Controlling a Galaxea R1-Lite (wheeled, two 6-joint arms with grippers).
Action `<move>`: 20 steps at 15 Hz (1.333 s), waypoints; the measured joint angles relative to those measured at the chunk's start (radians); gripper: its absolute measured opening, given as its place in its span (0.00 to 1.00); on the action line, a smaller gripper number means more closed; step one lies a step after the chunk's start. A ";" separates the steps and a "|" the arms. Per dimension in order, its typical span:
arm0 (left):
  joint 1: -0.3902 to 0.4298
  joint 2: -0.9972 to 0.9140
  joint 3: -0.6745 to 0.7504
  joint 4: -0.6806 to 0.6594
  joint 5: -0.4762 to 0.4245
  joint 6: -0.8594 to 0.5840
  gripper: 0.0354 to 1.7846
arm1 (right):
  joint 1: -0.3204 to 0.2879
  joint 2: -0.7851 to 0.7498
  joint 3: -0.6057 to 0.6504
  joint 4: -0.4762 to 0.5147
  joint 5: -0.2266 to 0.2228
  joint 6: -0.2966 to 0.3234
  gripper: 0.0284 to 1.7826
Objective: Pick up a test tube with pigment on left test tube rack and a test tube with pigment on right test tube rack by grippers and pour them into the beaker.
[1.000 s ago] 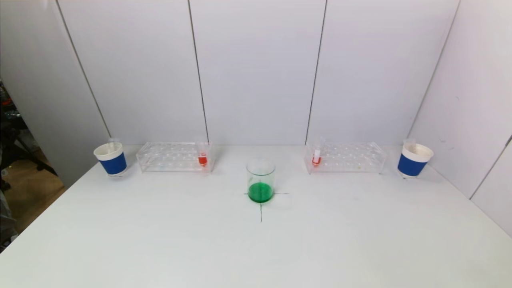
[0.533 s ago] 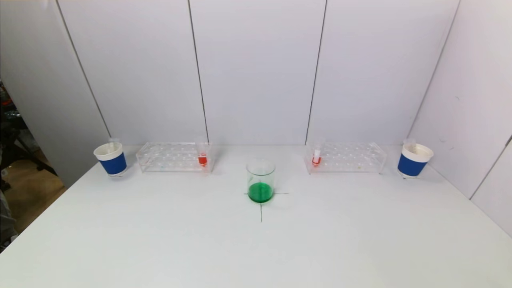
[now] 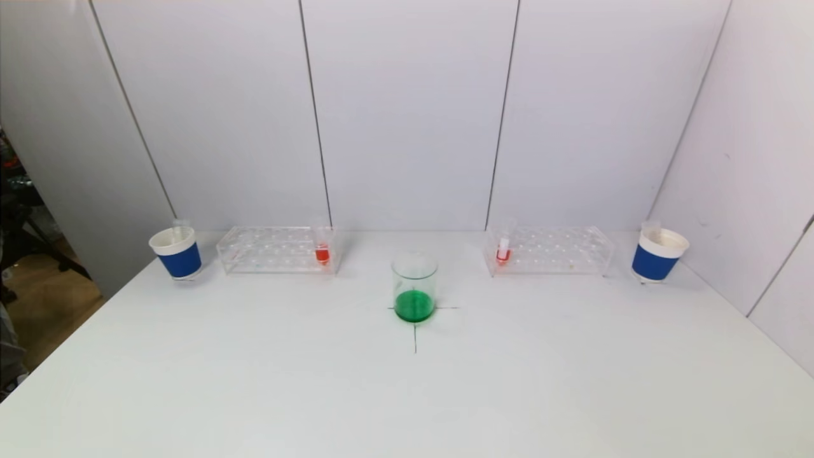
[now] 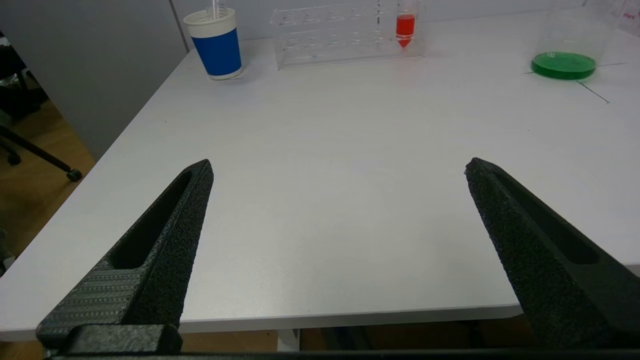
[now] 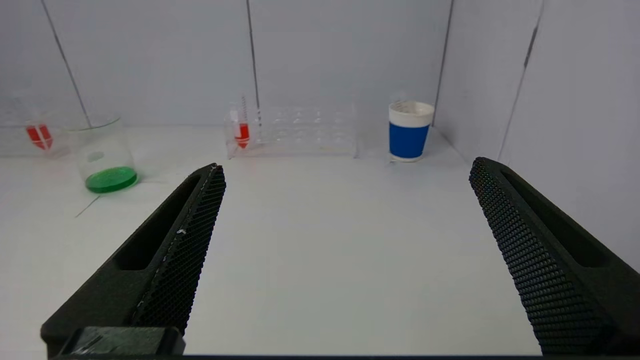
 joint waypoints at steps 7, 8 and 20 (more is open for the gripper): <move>0.000 0.000 0.000 0.000 0.000 0.000 0.99 | 0.000 -0.001 0.071 0.095 0.016 -0.039 0.99; 0.000 0.000 0.000 0.000 0.000 0.000 0.99 | 0.000 -0.001 0.071 0.097 0.019 -0.041 0.99; 0.000 0.000 0.000 0.000 0.000 0.000 0.99 | 0.000 -0.001 0.072 0.100 0.019 -0.019 0.99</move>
